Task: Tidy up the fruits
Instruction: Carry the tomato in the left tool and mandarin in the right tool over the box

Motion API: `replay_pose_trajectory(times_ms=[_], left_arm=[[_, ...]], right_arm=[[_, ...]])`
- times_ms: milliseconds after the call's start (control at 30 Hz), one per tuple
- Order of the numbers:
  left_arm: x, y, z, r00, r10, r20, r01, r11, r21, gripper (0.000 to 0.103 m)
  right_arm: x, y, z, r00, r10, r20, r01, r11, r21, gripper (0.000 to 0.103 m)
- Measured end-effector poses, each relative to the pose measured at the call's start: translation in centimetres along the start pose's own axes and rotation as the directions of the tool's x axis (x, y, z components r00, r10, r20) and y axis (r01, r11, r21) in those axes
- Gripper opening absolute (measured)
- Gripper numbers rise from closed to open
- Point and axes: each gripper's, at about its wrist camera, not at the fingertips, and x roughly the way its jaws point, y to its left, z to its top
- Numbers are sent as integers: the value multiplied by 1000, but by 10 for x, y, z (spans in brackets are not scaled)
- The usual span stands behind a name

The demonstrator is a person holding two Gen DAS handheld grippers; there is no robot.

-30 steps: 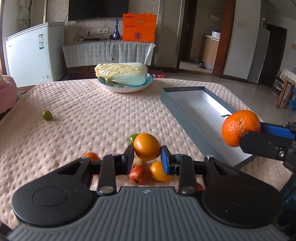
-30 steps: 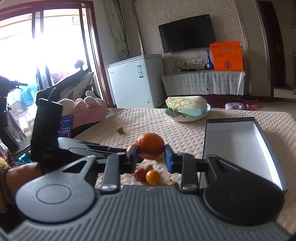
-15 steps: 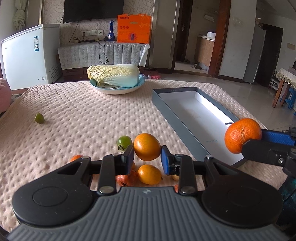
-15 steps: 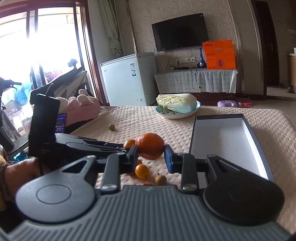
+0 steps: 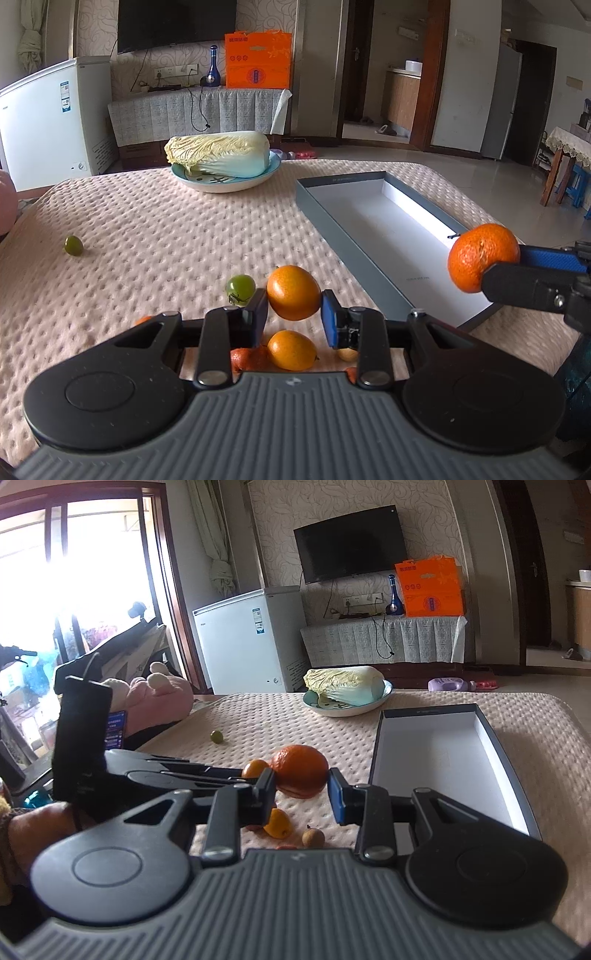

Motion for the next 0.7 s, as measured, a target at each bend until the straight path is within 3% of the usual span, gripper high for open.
replay_pose_trajectory(times_ms=[367,700], left_arm=[[10,-23,8,998,-55,14,55,998,14,36],[28,-59,24,991,-126,43,125,992,26,36]], right_arm=[[-9,-10,-1,999,-44,1,44,999,8,34],[-19,-38,-5,983,-184,-17,185,979,88,34]])
